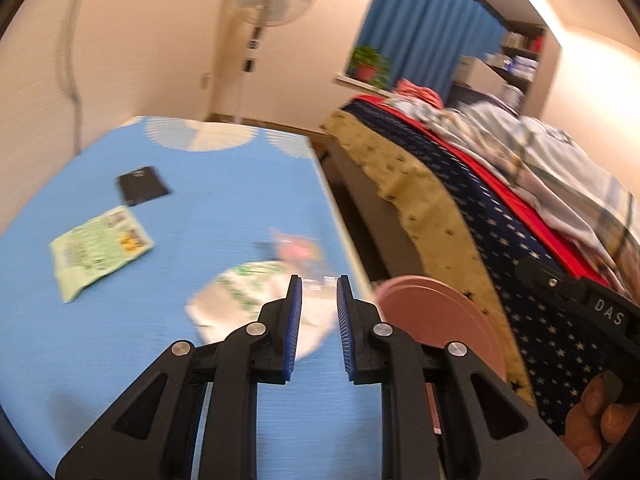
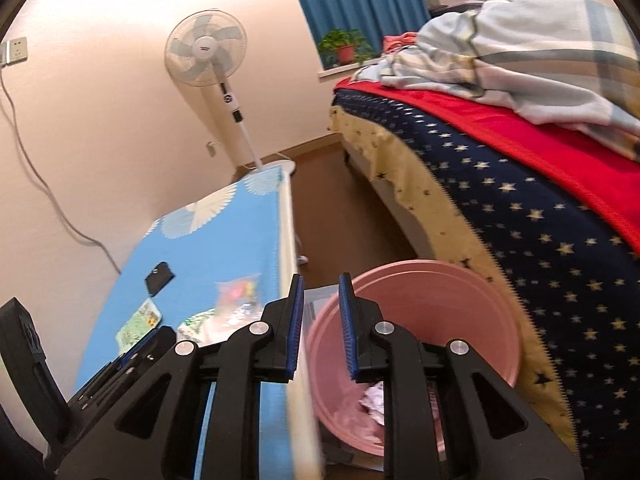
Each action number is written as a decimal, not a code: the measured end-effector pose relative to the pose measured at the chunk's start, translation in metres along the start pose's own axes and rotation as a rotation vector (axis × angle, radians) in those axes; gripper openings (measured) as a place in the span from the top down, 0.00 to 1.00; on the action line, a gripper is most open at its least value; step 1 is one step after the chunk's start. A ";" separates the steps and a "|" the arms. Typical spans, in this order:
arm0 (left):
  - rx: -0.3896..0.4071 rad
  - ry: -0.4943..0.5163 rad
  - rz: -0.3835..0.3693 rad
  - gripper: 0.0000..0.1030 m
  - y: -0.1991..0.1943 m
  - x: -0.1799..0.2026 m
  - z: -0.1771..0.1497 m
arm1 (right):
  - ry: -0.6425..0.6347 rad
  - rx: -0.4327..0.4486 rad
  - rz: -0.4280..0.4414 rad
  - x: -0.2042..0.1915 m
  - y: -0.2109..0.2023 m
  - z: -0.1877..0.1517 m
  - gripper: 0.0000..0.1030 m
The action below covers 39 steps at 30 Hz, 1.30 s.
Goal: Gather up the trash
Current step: 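Move right tool to clear candy bag while left tool approaches green panda snack packet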
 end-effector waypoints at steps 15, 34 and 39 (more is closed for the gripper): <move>0.001 -0.151 0.222 0.82 -0.002 -0.104 -0.008 | -0.015 -0.114 0.111 -0.042 0.069 -0.022 0.81; -0.106 -0.181 0.372 0.64 0.062 -0.155 0.010 | -0.126 -0.263 0.070 -0.070 0.150 -0.048 0.49; -0.158 -0.176 0.439 0.50 0.080 -0.162 0.015 | -0.174 -0.292 0.055 -0.074 0.158 -0.057 0.49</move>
Point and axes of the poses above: each gripper's, at about its wrist camera, not at the fingertips, and y roughly the way its jaws point, x to its right, z to its top, the point moved 4 cm from there along y, roughly the way its jaws point, and after that the axes turned 11 degrees about y, right-handed, at the moved point
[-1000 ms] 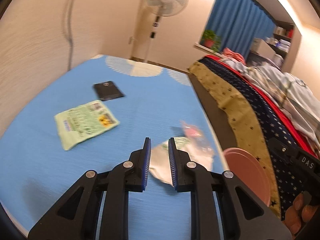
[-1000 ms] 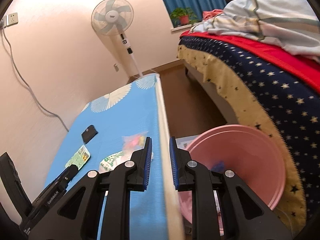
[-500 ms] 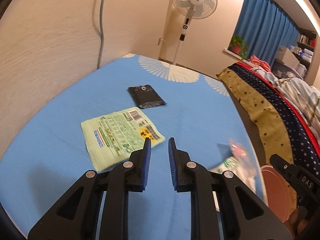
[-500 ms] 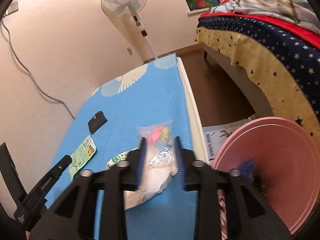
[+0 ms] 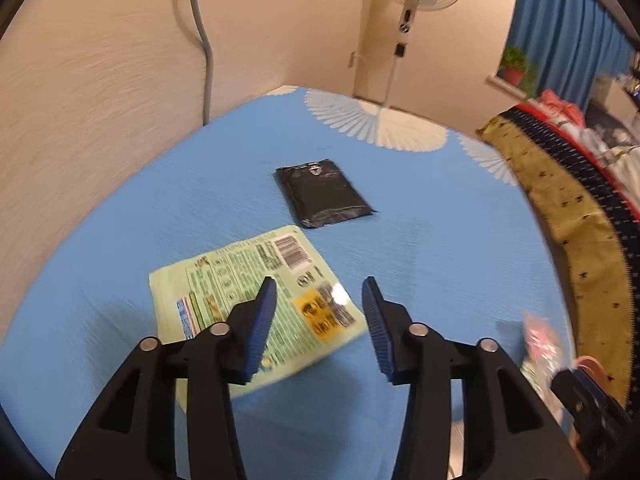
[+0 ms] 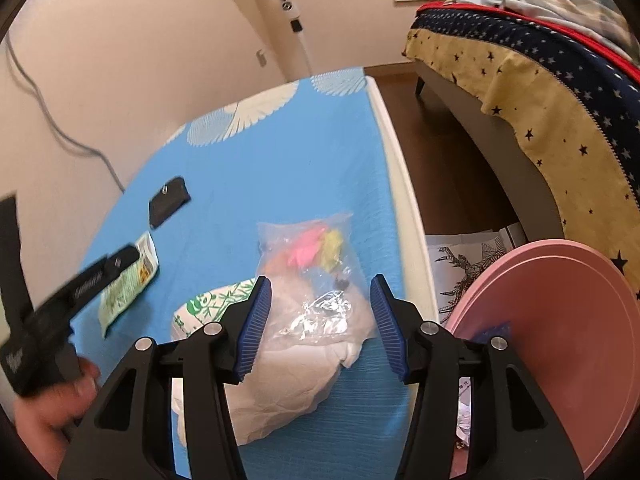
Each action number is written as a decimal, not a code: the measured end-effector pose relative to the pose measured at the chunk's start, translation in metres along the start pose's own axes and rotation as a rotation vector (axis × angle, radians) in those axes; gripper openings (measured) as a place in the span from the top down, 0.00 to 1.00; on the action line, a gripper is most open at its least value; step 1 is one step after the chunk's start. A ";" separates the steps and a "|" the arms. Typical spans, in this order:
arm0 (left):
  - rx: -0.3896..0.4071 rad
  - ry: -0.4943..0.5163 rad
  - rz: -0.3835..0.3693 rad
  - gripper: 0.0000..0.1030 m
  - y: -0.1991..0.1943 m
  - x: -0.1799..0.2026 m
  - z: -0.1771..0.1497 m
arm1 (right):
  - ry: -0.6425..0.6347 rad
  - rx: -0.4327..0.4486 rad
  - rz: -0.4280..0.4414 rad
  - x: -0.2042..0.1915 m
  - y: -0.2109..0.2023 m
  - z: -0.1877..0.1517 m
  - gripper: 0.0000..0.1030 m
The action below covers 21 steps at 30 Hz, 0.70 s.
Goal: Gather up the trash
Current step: 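Move right tool to clear candy bag while left tool approaches green panda snack packet, then close right tool on clear candy bag while left tool closes on green snack packet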
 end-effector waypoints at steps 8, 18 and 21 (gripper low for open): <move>-0.101 0.006 0.086 0.47 0.026 0.000 0.006 | -0.016 -0.009 -0.011 0.001 0.006 -0.003 0.50; -0.131 0.035 0.123 0.67 0.030 0.005 0.006 | -0.039 -0.006 -0.033 0.002 0.007 -0.005 0.68; -0.118 0.038 0.123 0.79 0.026 0.006 0.006 | -0.054 -0.003 -0.037 0.000 0.007 -0.006 0.74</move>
Point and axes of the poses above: each gripper's, at about its wrist camera, not at the fingertips, and y roughly the way its jaws point, x to its right, z to its top, the point moved 4 cm from there along y, roughly the way its jaws point, and after that the axes turned 11 degrees about y, right-handed, at the moved point
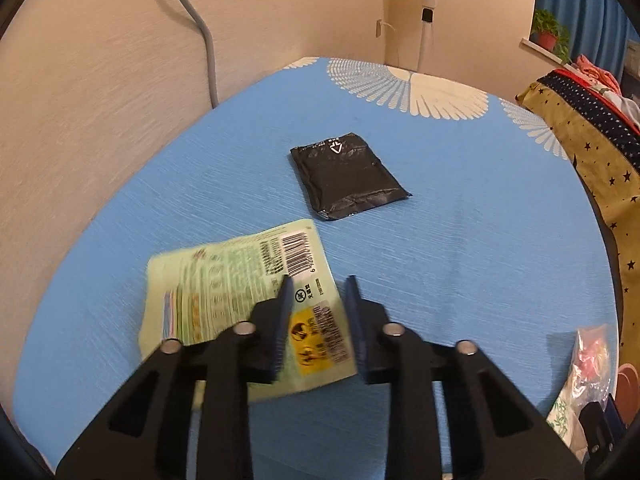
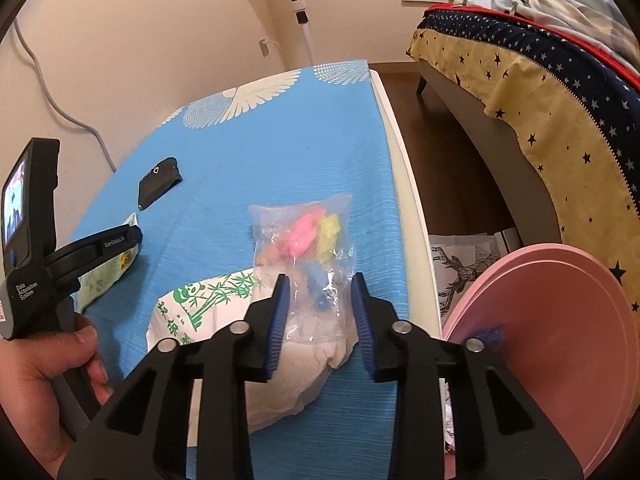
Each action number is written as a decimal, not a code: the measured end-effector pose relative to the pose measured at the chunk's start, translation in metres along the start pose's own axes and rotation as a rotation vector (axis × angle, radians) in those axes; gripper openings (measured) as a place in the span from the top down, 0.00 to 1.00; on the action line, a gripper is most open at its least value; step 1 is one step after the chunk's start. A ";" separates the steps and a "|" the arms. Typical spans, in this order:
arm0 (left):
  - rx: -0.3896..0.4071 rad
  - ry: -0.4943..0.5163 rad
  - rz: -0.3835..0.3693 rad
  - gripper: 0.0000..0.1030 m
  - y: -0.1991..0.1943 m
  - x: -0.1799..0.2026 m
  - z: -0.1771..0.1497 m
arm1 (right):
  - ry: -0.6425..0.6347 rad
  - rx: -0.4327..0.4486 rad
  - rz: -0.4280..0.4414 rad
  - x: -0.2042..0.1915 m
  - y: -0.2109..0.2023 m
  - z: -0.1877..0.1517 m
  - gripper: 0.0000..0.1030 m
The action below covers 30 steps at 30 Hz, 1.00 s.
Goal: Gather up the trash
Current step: 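Close right tool on clear candy bag while left tool closes on green snack packet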
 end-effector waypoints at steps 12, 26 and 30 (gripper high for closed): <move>0.116 0.036 0.033 0.96 -0.057 -0.009 -0.001 | -0.025 0.085 0.048 -0.014 -0.038 0.004 0.88; 0.261 0.047 -0.081 1.00 -0.146 -0.038 -0.014 | -0.022 0.196 0.082 -0.018 -0.114 0.003 0.89; 0.312 0.057 -0.135 1.00 -0.171 -0.037 -0.021 | -0.015 0.226 0.082 -0.015 -0.135 0.003 0.88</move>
Point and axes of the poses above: each gripper's, at about its wrist camera, not at the fingertips, and y roughly the way its jaws point, x to its right, z to its top, the point moved 4 cm from there along y, roughly the way its jaws point, and after that the axes turned 11 degrees about y, right-handed, at the moved point
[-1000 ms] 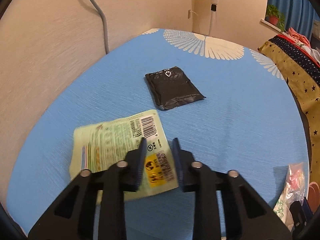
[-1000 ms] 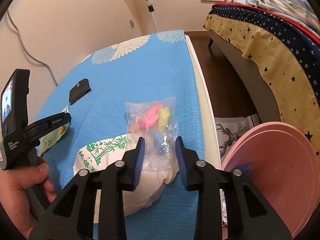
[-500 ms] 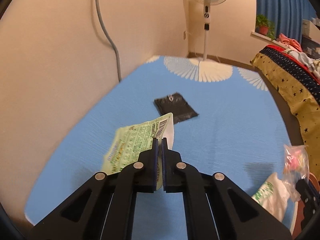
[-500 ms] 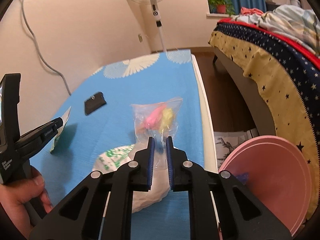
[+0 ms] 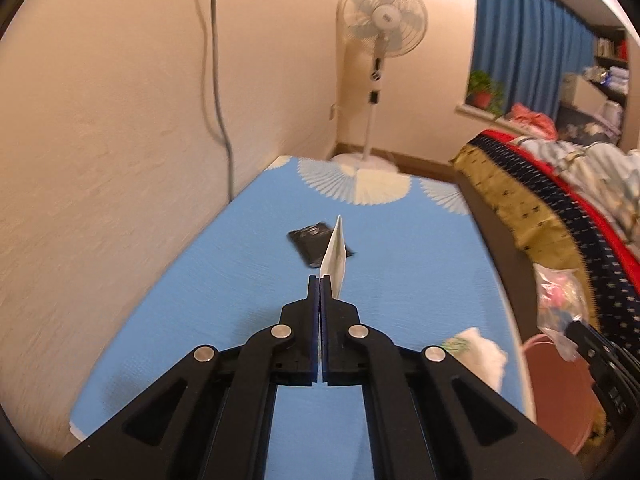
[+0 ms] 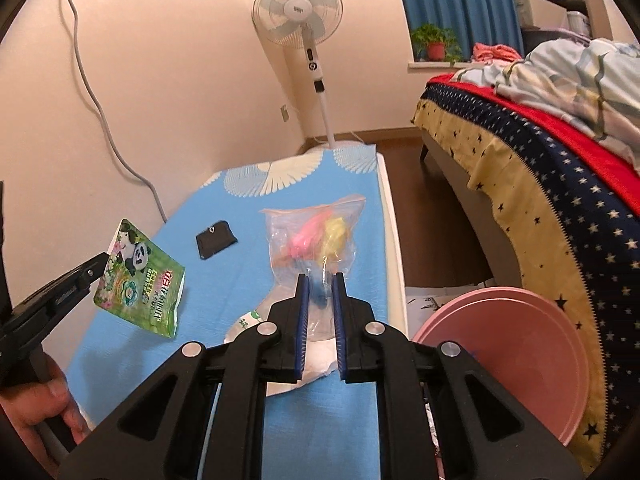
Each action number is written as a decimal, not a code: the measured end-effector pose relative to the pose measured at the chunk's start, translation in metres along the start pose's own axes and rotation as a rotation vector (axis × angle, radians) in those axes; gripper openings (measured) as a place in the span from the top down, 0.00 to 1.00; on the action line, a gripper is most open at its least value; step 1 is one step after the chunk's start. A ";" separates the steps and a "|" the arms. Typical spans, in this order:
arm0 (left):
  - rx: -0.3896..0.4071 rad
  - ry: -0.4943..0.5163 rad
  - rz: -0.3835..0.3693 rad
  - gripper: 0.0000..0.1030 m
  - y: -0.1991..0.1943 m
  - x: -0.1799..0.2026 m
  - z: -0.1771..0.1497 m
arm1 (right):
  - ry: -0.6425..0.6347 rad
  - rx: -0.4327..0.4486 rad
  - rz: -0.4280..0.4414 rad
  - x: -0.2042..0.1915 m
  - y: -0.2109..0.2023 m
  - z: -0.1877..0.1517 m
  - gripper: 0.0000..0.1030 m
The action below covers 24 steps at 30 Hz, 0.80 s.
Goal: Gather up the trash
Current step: 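Carry candy bag in right tool and snack packet in left tool over pink bin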
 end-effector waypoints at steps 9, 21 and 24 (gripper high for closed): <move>0.095 -0.012 -0.153 1.00 -0.039 0.015 -0.006 | 0.002 0.061 -0.048 0.013 -0.044 0.009 0.89; 0.161 0.010 -0.310 1.00 -0.058 0.058 -0.003 | 0.030 0.092 -0.169 0.047 -0.069 0.014 0.88; 0.171 0.008 -0.349 1.00 -0.061 0.071 -0.002 | 0.038 0.097 -0.201 0.057 -0.074 0.013 0.88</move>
Point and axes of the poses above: each gripper's, at about its wrist camera, not at the fingertips, and y roughly the way its jaws point, x to its right, z to its top, the point moved 4 cm from there along y, roughly the way its jaws point, and after that the axes turned 11 degrees about y, right-handed, at the moved point
